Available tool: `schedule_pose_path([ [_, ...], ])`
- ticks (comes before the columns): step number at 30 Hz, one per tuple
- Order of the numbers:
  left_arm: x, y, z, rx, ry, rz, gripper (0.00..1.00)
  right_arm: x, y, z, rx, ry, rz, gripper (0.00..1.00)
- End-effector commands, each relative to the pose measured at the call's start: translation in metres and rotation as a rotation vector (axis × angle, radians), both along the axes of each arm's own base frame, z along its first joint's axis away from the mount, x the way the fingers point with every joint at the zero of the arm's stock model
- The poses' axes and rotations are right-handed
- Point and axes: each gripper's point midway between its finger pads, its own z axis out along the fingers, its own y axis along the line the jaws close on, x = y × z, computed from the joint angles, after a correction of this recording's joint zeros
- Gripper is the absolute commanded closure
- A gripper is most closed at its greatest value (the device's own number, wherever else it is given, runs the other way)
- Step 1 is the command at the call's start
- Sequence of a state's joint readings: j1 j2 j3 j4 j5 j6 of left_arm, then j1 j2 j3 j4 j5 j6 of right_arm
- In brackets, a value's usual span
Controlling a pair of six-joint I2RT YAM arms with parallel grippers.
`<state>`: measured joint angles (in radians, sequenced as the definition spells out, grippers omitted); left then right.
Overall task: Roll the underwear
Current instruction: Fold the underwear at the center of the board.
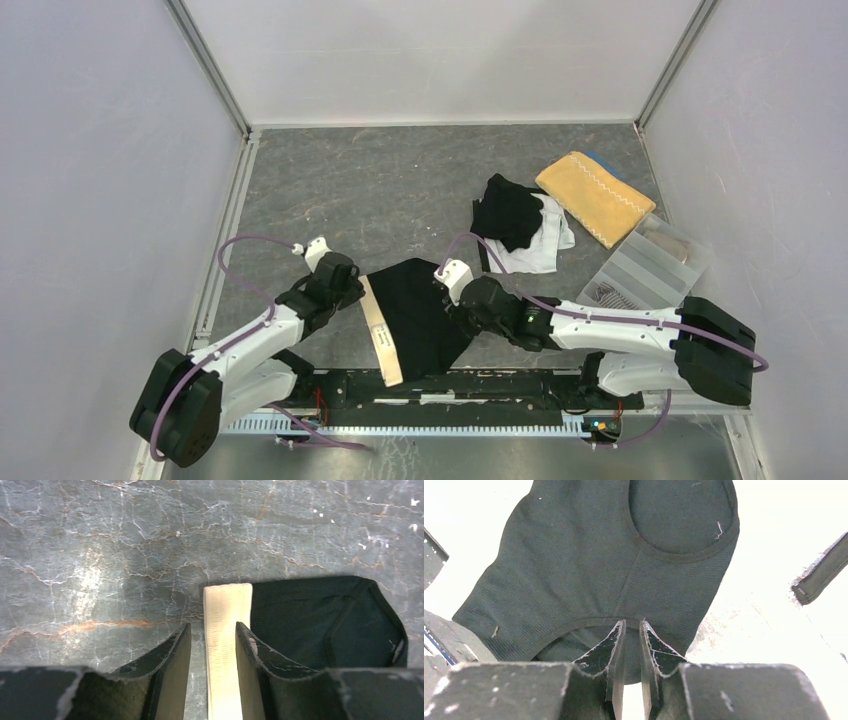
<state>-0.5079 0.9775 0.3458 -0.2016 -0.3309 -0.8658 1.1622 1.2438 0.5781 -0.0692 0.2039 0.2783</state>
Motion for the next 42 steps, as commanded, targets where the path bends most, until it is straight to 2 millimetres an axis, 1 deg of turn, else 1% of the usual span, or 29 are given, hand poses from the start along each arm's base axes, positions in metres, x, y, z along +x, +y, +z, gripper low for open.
schedule_pose_path([
  [1, 0.019, 0.004, 0.015, 0.038, -0.031, 0.030, 0.55, 0.010, -0.003, 0.013, -0.016, -0.050, -0.016, 0.79],
  [3, 0.022, 0.008, 0.014, 0.062, -0.023, 0.044, 0.55, 0.007, -0.005, 0.010, -0.017, -0.042, -0.013, 0.79],
  [6, 0.023, 0.010, 0.009, 0.072, -0.014, 0.047, 0.55, 0.005, -0.008, 0.007, -0.018, -0.037, -0.011, 0.79],
  [10, 0.025, 0.007, 0.001, 0.063, -0.004, 0.028, 0.57, 0.005, -0.009, 0.008, -0.016, -0.038, -0.008, 0.79],
  [12, 0.024, 0.006, -0.004, 0.067, 0.015, 0.016, 0.59, 0.005, -0.010, 0.008, -0.016, -0.040, -0.011, 0.79],
  [18, 0.017, 0.005, -0.017, 0.077, 0.063, -0.005, 0.62, 0.005, -0.011, 0.007, -0.011, -0.044, -0.015, 0.80],
  [23, 0.021, 0.002, -0.022, 0.091, 0.083, -0.017, 0.73, 0.005, -0.010, 0.006, -0.013, -0.042, -0.010, 0.80],
  [28, 0.027, 0.000, -0.024, 0.106, 0.090, -0.027, 0.96, 0.009, -0.015, 0.005, -0.025, -0.053, -0.036, 0.80],
  [30, 0.032, -0.002, -0.021, 0.111, 0.077, -0.035, 0.98, 0.012, -0.017, 0.006, -0.019, -0.049, -0.043, 0.79],
  [32, 0.039, -0.005, -0.017, 0.113, 0.055, -0.048, 0.98, 0.020, -0.019, 0.008, -0.003, -0.044, -0.052, 0.74],
  [34, 0.047, -0.009, -0.012, 0.111, 0.021, -0.065, 0.98, 0.031, -0.016, 0.015, 0.048, -0.041, -0.031, 0.66],
  [36, 0.056, -0.015, -0.007, 0.100, -0.017, -0.085, 0.98, 0.048, -0.012, 0.025, 0.076, -0.056, -0.008, 0.54],
  [38, 0.065, -0.020, -0.001, 0.082, -0.061, -0.097, 0.98, 0.068, -0.008, 0.036, 0.042, -0.110, 0.010, 0.46],
  [40, 0.072, -0.026, 0.004, 0.063, -0.098, -0.108, 0.98, 0.087, -0.004, 0.041, 0.024, -0.146, 0.017, 0.38],
  [41, 0.075, -0.029, 0.006, 0.053, -0.114, -0.115, 0.98, 0.097, 0.003, 0.047, 0.048, -0.169, 0.034, 0.36],
  [42, 0.079, -0.032, 0.009, 0.043, -0.131, -0.123, 0.98, 0.107, 0.007, 0.048, 0.058, -0.173, 0.056, 0.34],
])
